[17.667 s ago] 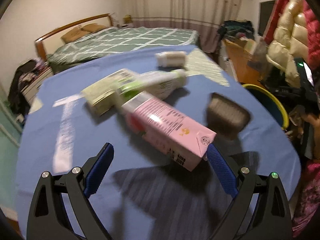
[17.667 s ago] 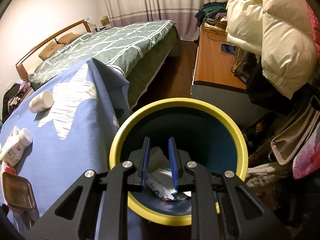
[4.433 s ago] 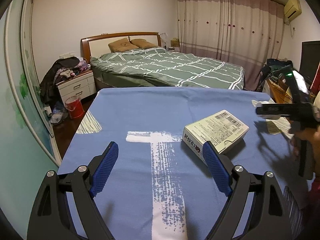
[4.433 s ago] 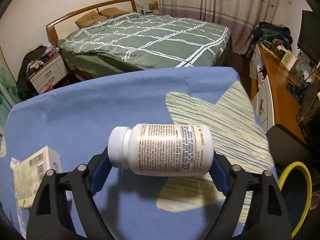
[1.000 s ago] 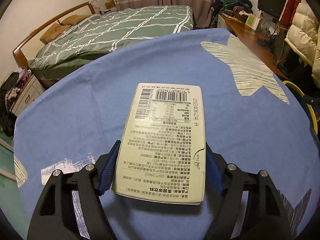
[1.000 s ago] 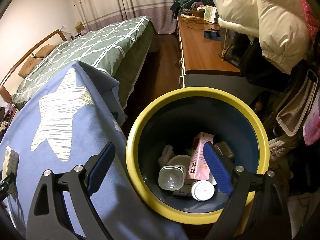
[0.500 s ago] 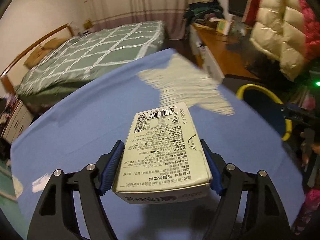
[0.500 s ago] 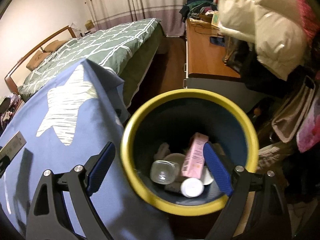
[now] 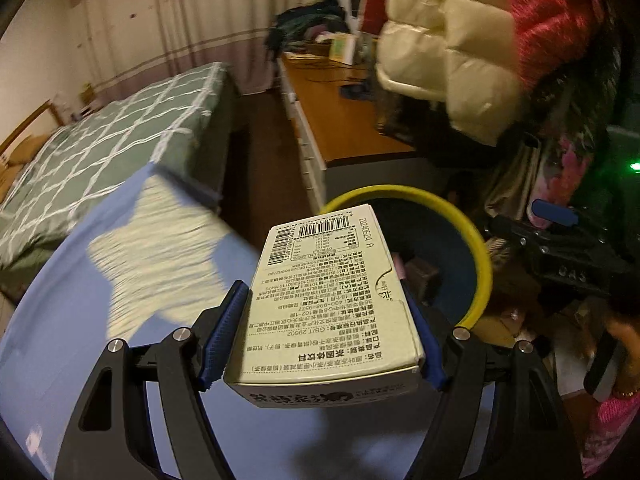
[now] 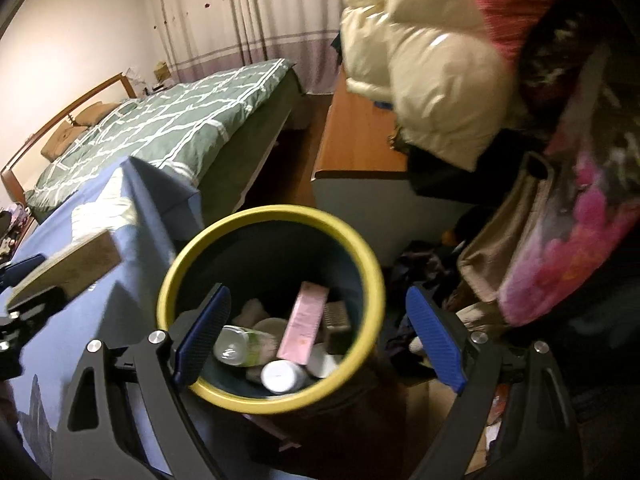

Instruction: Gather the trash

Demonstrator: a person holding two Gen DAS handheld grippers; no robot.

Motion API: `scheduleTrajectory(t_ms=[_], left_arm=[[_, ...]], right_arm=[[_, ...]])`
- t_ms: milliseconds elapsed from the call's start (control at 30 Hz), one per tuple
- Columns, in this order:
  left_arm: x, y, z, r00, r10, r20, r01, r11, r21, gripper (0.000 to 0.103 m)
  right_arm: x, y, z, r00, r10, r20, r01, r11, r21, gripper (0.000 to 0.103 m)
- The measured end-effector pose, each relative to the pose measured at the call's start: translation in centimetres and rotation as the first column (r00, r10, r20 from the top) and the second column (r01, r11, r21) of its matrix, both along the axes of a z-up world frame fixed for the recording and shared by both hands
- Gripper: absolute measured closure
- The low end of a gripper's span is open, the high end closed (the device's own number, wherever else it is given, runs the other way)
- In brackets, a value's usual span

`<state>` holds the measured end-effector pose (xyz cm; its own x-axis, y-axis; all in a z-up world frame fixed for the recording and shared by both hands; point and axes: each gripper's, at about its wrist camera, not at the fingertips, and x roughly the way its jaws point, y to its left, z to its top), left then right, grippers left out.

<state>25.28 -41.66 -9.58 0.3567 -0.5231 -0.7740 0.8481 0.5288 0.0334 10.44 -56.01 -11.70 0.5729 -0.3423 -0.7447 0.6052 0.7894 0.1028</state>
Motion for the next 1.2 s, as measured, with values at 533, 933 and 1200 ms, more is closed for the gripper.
scheduleTrajectory(t_ms=[533, 933, 1200], left_arm=[[-2.2, -7.3, -3.7, 0.998, -0.015, 0.065, 0.009, 0.996, 0.090, 0.014], [-7.4, 11.4, 5.9, 0.940, 0.277, 0.199, -0.248, 0.955, -0.162, 0.005], [-13.8, 25.7, 9.8, 0.803, 0.554, 0.219, -0.490, 0.823, -0.288, 0.005]], right_arm=[[-3.8, -3.0, 0.1, 0.998, -0.056, 0.021, 0.056, 0.998, 0.015, 0.018], [-6.2, 1.3, 2.3, 0.997, 0.057, 0.054, -0.055, 0.997, -0.048, 0.018], [-9.5, 7.1, 6.6, 0.961, 0.204, 0.188, -0.183, 0.975, -0.124, 0.018]])
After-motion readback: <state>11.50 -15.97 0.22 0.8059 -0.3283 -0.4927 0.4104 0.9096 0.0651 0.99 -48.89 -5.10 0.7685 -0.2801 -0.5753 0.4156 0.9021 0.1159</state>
